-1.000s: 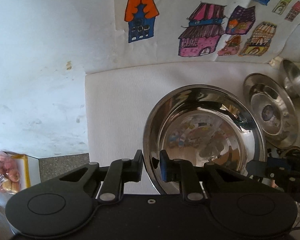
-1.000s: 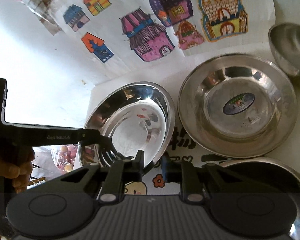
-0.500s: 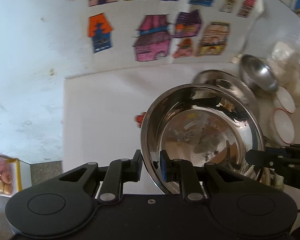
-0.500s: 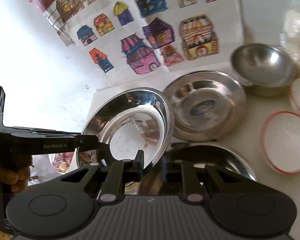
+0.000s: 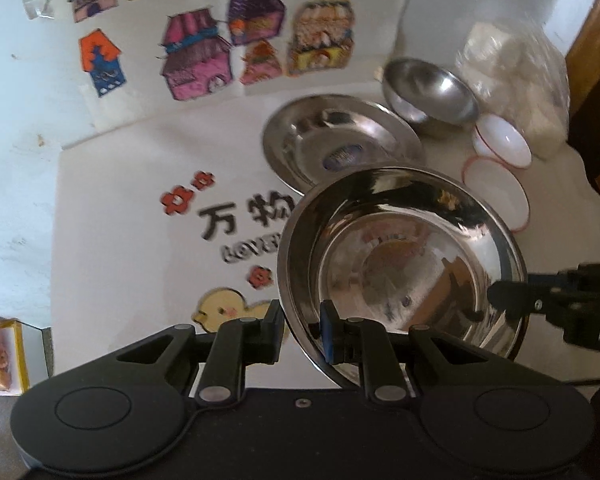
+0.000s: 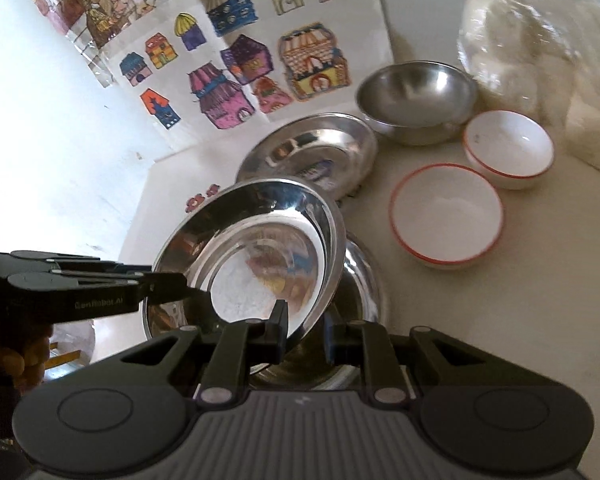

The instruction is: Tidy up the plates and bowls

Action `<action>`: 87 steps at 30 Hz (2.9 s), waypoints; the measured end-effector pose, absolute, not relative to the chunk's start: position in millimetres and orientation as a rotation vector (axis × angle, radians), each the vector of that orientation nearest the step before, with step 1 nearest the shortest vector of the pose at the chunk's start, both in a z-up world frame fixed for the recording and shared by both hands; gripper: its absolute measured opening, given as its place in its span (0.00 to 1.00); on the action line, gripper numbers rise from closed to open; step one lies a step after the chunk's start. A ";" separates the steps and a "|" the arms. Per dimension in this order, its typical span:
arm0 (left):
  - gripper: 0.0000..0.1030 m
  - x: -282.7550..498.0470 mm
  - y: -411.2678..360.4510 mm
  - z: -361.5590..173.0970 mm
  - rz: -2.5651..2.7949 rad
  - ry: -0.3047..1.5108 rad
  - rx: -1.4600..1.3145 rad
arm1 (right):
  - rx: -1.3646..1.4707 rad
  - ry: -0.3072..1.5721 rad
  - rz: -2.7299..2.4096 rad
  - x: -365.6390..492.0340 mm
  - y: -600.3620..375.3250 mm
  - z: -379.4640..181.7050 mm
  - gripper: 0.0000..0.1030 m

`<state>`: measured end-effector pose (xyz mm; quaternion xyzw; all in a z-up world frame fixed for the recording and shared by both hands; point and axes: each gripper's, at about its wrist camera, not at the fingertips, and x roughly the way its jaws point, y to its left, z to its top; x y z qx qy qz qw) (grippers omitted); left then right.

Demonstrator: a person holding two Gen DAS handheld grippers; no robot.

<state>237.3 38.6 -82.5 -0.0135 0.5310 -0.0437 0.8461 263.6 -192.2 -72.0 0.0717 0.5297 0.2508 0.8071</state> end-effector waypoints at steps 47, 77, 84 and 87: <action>0.49 231.5 14.5 -103.3 -0.108 1.203 0.094 | 0.062 1.212 0.470 259.5 -189.2 -85.8 0.43; 0.99 233.0 59.2 -19.5 -0.086 0.898 -0.333 | -0.050 0.987 0.313 259.2 -212.5 33.9 1.00; 0.99 228.2 69.3 -16.8 -0.082 0.933 -0.360 | -0.112 1.002 0.321 241.4 -205.6 42.0 1.00; 0.99 225.9 69.3 -11.9 -0.079 0.925 -0.349 | -0.111 1.001 0.311 240.1 -210.1 42.4 1.00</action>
